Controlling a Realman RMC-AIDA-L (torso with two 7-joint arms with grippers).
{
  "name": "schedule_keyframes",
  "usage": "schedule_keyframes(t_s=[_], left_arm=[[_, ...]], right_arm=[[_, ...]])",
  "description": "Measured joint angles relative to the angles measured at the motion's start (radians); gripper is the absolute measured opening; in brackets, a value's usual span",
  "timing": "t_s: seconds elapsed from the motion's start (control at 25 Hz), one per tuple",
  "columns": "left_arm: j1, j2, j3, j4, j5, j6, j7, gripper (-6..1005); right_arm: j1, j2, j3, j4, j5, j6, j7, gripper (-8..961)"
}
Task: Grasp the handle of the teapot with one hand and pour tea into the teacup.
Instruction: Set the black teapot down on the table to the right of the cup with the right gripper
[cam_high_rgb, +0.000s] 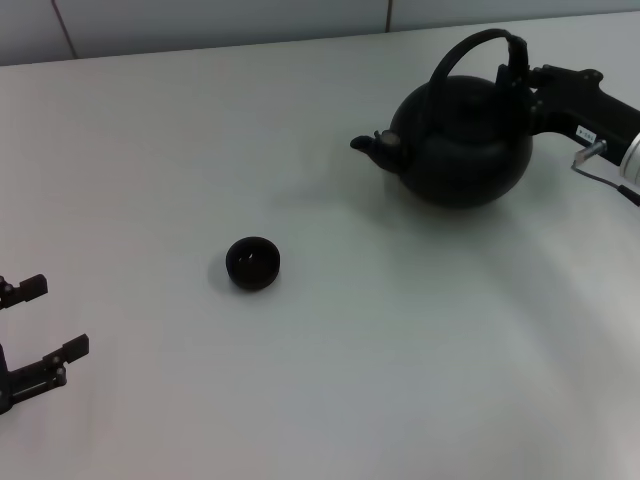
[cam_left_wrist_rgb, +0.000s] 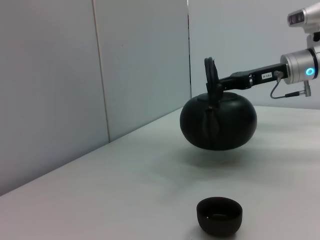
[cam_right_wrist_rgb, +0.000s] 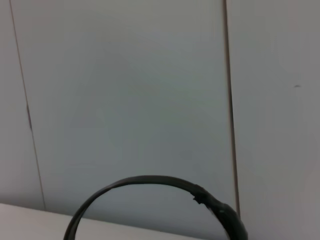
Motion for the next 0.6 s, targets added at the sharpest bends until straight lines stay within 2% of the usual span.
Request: schedule_keyframes(t_s=[0.6], left_arm=[[-0.001,0.002,-0.003,0.0,0.001,-0.006,0.0,800]], right_arm=[[0.022,0.001,-0.01,0.067,0.05,0.027,-0.084,91]])
